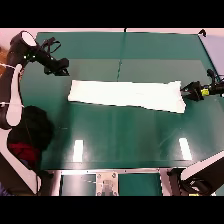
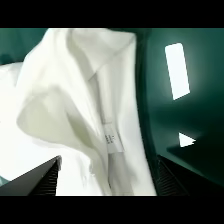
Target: Fold the shirts.
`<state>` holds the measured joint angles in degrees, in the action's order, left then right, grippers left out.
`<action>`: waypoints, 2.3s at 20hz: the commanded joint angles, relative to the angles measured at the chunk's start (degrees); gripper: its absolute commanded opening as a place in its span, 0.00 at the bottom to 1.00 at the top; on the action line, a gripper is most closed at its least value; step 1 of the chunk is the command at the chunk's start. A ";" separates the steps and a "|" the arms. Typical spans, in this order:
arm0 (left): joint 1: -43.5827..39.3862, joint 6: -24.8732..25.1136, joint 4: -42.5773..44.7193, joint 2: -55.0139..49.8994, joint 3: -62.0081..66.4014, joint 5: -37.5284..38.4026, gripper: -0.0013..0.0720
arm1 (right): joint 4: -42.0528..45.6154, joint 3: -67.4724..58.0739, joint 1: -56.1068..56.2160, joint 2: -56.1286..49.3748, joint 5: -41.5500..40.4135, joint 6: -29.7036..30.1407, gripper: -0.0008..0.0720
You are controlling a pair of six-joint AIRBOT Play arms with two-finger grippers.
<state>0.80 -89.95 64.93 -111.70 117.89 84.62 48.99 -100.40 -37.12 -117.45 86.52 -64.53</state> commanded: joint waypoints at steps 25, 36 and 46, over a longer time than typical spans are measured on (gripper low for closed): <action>-38.95 2.05 -16.13 -10.67 -8.46 -45.31 0.04 | -13.68 -8.98 10.71 20.39 15.21 -9.03 0.03; -38.88 9.44 -30.53 -14.67 -3.50 -42.05 0.04 | -17.33 -8.96 12.59 24.20 15.30 -9.64 0.03; -11.08 9.27 -6.10 3.50 0.68 -0.85 0.04 | -15.56 -8.83 28.98 24.20 4.59 -17.81 0.03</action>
<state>-18.02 -79.13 48.45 -113.32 118.21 72.47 31.86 -109.30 -14.96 -93.30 97.32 -78.78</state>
